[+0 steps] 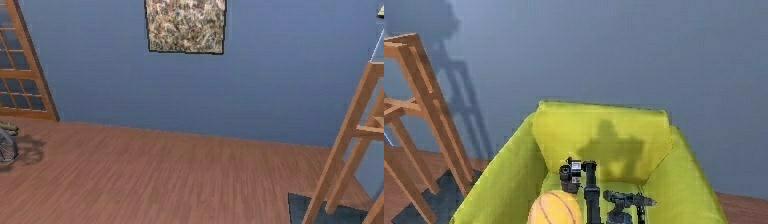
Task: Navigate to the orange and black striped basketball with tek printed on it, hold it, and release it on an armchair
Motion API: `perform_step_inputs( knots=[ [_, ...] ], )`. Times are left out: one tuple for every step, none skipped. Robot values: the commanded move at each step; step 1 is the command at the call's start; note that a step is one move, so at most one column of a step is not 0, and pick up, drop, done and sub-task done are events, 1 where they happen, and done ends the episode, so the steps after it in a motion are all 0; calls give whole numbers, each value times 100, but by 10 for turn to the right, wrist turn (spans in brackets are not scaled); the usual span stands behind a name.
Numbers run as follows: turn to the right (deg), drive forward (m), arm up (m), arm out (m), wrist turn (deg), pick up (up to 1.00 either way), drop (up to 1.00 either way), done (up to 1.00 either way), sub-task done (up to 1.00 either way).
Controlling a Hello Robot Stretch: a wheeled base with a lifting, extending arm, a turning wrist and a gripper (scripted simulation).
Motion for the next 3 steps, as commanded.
perform_step_inputs(
  knots=[
    [0,0,10,0,0,0,0,0,0],
    [0,0,0,-8,0,0,0,0,0],
    [0,0,0,0,0,0,0,100,0]
  ],
)
